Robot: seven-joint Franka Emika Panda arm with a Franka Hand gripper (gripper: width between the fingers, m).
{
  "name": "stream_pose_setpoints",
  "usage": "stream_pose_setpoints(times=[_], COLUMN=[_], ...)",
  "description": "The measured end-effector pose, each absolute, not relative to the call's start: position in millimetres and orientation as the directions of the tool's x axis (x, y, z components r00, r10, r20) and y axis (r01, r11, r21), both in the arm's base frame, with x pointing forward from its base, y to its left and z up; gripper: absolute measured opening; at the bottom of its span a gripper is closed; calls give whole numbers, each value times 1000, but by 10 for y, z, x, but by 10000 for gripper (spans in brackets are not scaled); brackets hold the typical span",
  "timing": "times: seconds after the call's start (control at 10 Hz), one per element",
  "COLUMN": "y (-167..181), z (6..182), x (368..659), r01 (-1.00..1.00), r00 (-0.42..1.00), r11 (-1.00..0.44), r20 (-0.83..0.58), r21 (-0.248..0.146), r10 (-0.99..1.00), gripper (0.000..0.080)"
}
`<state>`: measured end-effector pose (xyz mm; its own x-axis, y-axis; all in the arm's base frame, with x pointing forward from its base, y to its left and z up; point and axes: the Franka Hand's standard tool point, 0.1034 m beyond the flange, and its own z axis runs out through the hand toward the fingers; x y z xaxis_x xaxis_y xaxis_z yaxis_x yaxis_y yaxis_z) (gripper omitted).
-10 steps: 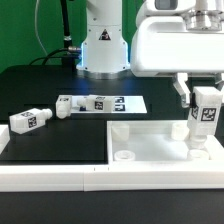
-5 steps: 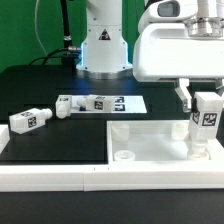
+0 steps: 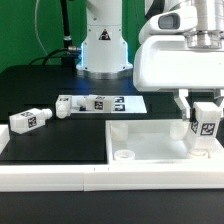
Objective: Assemble one leg
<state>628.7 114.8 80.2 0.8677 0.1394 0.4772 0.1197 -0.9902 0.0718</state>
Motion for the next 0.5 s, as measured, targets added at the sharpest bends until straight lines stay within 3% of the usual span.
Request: stream_pose_setpoints(times=[0.5], y=[1133], z=[751], x=[6295], r01=[126], r00=[847], r11=[-988], r20=[510], r21=[85], r10=[151], gripper=[285])
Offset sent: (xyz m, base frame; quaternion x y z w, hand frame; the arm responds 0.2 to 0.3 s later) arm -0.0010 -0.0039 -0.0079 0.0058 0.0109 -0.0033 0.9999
